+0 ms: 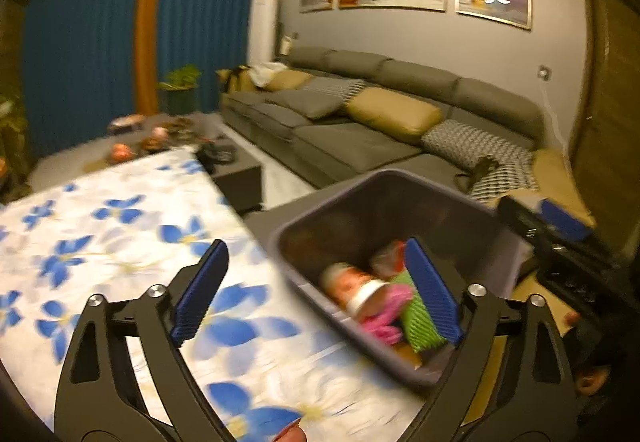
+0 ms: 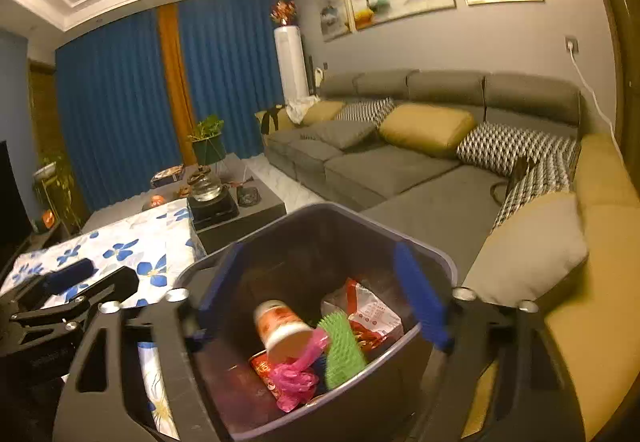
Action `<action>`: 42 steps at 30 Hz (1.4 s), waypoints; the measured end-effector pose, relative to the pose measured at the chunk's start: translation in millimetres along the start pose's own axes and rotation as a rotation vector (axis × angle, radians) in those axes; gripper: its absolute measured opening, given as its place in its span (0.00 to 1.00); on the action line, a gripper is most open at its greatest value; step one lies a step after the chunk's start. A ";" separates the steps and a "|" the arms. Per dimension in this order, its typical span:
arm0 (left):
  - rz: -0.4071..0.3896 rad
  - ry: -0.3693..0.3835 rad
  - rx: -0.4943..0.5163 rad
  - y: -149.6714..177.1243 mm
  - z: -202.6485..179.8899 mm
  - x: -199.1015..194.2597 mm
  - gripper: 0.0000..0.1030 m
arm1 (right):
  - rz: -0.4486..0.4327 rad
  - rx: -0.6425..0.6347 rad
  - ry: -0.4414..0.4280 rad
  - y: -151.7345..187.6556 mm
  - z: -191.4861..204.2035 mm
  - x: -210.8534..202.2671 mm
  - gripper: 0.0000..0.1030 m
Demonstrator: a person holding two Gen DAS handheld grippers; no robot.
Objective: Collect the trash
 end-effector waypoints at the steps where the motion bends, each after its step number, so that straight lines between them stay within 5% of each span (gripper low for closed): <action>1: -0.010 -0.025 0.007 1.0 4.4 -7.6 0.89 | -0.007 -0.016 0.000 0.0 5.5 -6.2 0.86; 10: -0.029 -0.206 -0.004 17.1 39.4 -74.2 0.94 | -0.013 -0.070 -0.005 7.1 43.6 -47.5 0.95; 18: -0.021 -0.270 -0.036 36.6 70.9 -128.3 0.94 | -0.020 -0.089 0.029 19.7 68.1 -85.1 0.95; 29: -0.040 -0.338 -0.083 54.2 105.4 -197.4 0.94 | -0.032 -0.113 -0.033 32.2 110.4 -136.1 0.95; 42: -0.068 -0.359 -0.130 61.8 124.6 -241.4 0.94 | -0.050 -0.146 -0.070 36.4 140.3 -168.8 0.95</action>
Point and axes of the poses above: each gripper's, at about its wrist camera, not at the fingertips, and x roughly the way its jaws point, z to its left, y to its underside, the point moved 7 cm from there along x, roughly the way its jaws point, and after that the axes turned 7 degrees about -z, right-handed, at the moved point
